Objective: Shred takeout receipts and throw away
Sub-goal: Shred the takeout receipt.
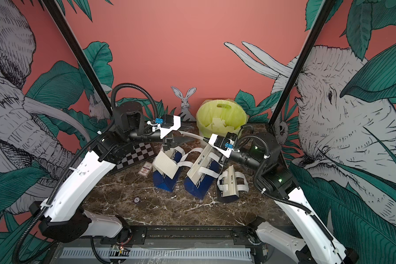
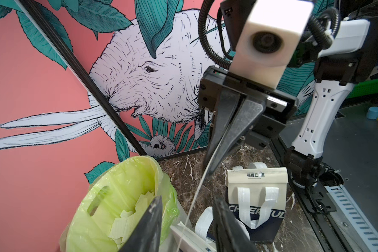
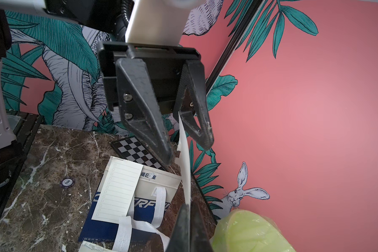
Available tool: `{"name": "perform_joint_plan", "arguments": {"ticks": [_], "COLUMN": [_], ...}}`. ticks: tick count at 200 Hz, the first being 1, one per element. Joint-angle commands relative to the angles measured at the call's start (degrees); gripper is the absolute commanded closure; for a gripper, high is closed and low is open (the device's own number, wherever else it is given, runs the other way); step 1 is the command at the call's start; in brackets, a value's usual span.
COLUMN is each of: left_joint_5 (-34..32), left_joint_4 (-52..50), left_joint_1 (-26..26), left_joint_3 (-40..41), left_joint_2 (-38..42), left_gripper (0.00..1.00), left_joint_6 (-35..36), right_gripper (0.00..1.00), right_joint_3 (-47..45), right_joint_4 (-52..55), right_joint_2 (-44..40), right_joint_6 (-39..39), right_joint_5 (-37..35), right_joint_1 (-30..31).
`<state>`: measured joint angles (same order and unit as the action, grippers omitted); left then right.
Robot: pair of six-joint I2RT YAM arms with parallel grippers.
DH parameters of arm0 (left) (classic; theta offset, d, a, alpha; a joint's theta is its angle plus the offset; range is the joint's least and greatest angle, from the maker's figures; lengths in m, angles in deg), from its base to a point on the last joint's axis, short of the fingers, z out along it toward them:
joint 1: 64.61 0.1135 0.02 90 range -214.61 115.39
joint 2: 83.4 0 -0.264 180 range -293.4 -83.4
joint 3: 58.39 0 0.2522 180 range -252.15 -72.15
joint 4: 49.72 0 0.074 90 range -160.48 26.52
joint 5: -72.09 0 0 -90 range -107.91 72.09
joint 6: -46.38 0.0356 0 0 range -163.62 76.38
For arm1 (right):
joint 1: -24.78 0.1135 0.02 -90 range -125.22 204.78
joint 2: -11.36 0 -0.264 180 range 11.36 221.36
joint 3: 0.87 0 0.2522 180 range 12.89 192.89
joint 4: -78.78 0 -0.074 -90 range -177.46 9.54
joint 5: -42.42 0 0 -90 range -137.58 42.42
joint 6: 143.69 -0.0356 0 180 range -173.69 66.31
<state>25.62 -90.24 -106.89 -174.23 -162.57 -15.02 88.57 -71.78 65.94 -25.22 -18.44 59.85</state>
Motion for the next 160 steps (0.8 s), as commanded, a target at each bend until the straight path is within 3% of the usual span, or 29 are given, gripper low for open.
{"name": "perform_joint_plan", "arguments": {"ticks": [1,107,142,155,160], "left_joint_5": [2.3,4.4,3.7,3.0,2.4], "left_joint_4": [0.2,2.7,2.5,0.4,-0.7], "left_joint_1": [0.1,0.1,0.1,0.0,-0.1], "left_joint_3": [-1.1,0.1,0.5,0.0,-0.2], "left_joint_2": [0.8,1.9,2.2,1.9,1.7], "left_gripper": [0.67,1.00,1.00,1.00,1.00], "left_joint_6": [0.2,-1.4,-1.0,1.1,2.1], "right_gripper": [1.00,1.00,1.00,0.67,0.60], "right_joint_3": [0.4,0.0,-0.1,0.2,0.3], "right_joint_4": [-4.0,-5.0,-4.7,-4.6,-4.6], "right_joint_2": [-0.1,-0.1,-0.1,-0.3,-0.4], "right_joint_6": [-0.8,-1.7,-1.1,-0.8,-0.4], "right_joint_5": [0.5,-0.6,-1.4,-2.8,-3.2], "right_joint_1": [-0.2,-0.2,-0.2,-0.2,-0.2]}}
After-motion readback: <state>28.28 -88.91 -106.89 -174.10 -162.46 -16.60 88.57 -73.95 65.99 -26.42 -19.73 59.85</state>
